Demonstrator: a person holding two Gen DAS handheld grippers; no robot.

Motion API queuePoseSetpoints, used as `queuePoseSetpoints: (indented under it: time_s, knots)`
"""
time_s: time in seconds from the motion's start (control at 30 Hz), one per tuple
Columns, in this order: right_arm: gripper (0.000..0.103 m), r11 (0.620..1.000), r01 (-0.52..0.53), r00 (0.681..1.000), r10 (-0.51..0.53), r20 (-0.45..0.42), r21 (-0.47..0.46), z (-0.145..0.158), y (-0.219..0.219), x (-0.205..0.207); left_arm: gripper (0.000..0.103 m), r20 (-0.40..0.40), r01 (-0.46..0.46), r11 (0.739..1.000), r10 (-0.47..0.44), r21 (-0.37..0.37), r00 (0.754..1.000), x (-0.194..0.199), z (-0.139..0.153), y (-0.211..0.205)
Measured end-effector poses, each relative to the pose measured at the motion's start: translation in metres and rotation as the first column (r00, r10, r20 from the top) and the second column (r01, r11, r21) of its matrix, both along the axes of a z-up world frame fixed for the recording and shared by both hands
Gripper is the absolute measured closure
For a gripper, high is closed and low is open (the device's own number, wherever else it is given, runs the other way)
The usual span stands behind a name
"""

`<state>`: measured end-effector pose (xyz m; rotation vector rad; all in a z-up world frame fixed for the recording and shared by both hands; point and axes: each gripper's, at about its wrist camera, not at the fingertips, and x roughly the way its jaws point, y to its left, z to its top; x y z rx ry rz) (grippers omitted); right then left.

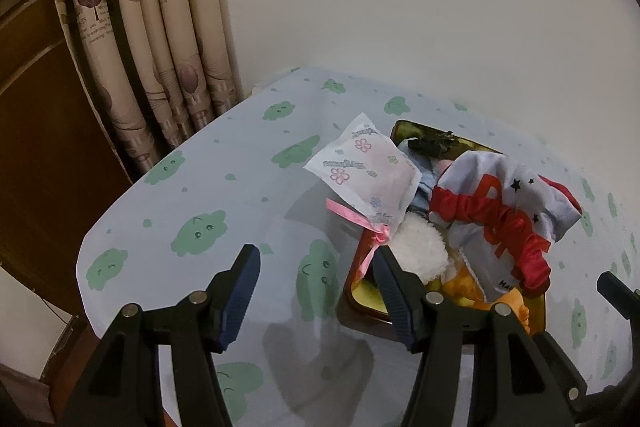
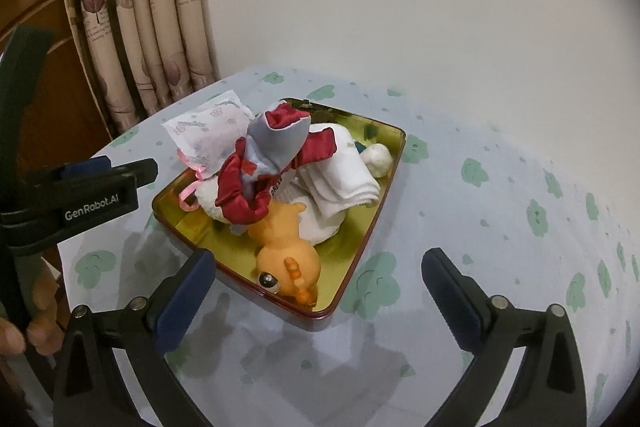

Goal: Organize soft objects

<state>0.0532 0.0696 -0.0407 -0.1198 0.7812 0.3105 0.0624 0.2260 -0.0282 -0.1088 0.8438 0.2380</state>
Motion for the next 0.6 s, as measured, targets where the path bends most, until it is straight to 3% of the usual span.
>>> queuePoseSetpoints:
  time_s: [0.6]
  knots:
    - [0.001, 1.000, 0.001, 0.999, -0.001, -0.037, 0.022, -0.0067, 0.0009, 0.0005, 0.043, -0.006, -0.006, 1.000, 0.006, -0.013, 1.000, 0.0003, -0.0010, 0.0018]
